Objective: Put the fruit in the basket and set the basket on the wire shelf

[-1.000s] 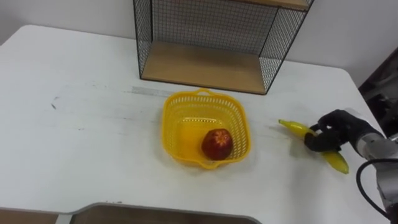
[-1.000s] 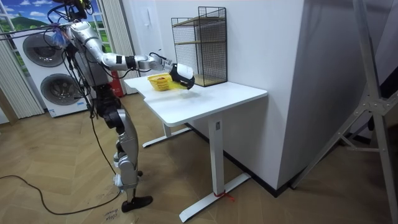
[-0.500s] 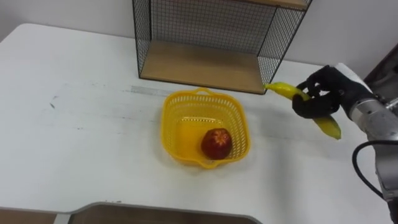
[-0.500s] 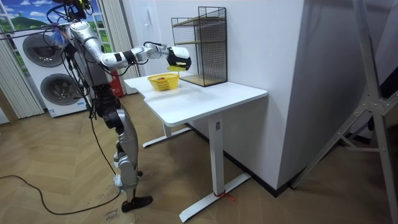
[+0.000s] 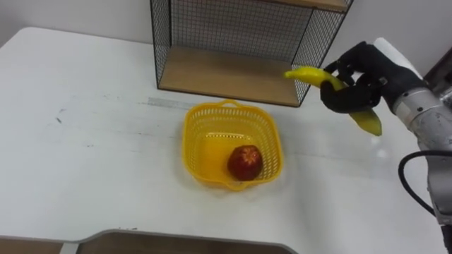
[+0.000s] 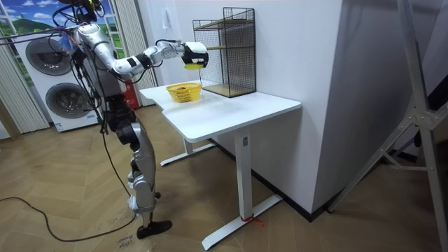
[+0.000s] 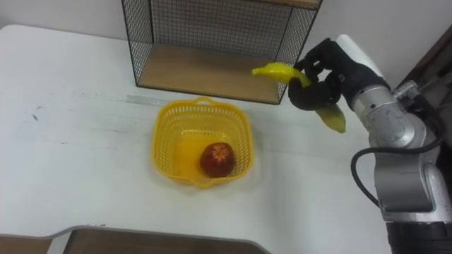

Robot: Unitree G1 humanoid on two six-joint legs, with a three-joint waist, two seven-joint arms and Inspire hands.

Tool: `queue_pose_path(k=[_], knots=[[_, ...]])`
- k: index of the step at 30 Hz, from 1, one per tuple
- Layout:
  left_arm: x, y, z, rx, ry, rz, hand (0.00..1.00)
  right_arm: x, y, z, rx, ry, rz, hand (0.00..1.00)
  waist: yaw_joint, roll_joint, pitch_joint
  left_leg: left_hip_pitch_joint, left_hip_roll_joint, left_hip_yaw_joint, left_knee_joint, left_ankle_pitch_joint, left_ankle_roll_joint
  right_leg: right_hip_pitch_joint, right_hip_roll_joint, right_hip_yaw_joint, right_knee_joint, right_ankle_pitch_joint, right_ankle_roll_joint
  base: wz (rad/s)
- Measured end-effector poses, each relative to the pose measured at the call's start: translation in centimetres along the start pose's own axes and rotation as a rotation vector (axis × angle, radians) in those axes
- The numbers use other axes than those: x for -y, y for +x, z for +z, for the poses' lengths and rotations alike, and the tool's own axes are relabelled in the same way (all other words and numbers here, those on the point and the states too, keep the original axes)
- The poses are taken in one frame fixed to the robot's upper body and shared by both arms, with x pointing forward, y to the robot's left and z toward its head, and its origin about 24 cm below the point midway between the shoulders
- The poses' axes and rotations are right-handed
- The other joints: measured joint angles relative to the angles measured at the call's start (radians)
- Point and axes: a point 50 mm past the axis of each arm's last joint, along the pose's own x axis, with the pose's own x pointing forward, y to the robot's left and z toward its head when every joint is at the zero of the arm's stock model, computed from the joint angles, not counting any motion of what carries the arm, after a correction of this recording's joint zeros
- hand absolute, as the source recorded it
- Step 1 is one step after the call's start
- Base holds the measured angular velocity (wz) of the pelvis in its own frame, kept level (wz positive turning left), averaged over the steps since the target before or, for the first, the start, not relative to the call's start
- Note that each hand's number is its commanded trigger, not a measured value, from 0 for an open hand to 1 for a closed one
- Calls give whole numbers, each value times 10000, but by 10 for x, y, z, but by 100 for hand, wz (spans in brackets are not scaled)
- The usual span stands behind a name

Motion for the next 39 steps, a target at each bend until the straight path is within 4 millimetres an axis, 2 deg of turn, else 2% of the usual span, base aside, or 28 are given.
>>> queue_pose_path(k=[3,10,15,23,29,39], knots=[[0,0,2,79,213,-9,0,-8,2,5,66,-336,297,100,61,-2,-1,35,4,47,-6,0,1,-8,2,46,20,0,0,-3],[1,0,8,405,404,-37,0,-30,2,32,931,-1016,1087,100,255,41,27,-63,3,60,-7,0,1,-121,4,64,45,1,-1,-1],[1,0,7,388,401,-42,0,-32,-2,44,1439,-949,1346,100,336,52,36,-77,3,37,-10,0,1,-121,3,38,44,1,-1,0],[1,0,8,395,406,-30,0,-37,-2,46,1473,-985,1859,100,423,72,49,-82,3,29,-14,0,1,-135,4,39,40,1,-1,0],[0,0,11,550,418,23,0,-50,-2,49,1427,-1252,2363,100,523,64,44,-125,3,30,-19,-1,1,-172,6,62,37,1,-1,0],[-2,0,13,617,419,105,0,-64,-1,58,1723,-1106,2937,100,553,0,6,-162,3,23,-29,0,2,-198,5,39,39,1,-1,0]])
